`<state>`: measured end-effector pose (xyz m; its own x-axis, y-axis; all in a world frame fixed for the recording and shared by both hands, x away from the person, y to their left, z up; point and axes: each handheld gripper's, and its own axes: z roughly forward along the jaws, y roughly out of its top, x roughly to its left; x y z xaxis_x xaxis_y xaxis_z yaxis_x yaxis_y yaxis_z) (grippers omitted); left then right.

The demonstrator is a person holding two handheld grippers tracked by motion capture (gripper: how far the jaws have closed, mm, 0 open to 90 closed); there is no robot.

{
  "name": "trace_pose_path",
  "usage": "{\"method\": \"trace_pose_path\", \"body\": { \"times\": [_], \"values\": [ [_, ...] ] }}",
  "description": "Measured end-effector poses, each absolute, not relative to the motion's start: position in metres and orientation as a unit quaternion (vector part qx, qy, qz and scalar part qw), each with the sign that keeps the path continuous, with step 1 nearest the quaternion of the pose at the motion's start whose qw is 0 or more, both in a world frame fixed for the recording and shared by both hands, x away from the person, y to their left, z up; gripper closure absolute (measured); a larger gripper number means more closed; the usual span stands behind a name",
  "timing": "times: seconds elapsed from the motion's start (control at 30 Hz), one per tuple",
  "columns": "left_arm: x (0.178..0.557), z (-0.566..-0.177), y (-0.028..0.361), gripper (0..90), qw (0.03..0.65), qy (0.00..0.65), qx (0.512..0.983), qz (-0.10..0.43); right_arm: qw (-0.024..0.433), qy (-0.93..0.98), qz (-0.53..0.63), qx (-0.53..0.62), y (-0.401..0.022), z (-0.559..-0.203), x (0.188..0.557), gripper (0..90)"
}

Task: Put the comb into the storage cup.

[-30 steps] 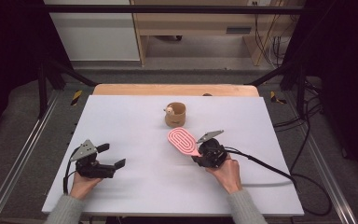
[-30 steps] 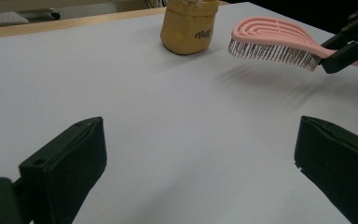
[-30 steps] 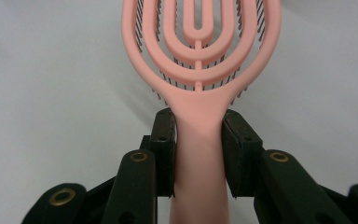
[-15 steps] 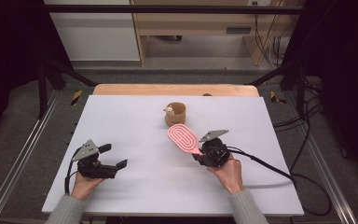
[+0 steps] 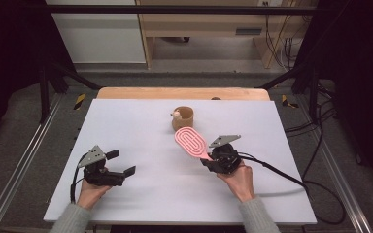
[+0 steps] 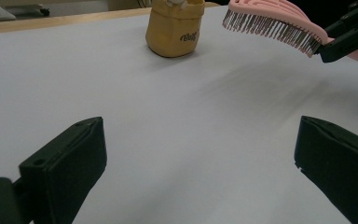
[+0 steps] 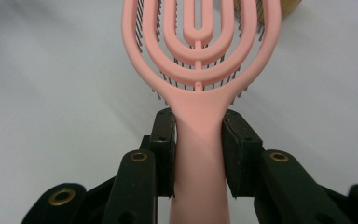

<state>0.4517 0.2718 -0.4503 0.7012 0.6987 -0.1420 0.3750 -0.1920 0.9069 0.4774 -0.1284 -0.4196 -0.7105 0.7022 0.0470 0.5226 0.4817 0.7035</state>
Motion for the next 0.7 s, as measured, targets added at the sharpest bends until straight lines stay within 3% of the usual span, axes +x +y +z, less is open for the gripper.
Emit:
{"method": "trace_pose_path", "body": {
  "times": [0.7],
  "values": [
    [0.450,-0.446,0.260,2.3,0.538,0.367,0.745,0.141,0.135,0.840,0.397,0.344,-0.130,-0.414,0.473,68.6]
  ]
}}
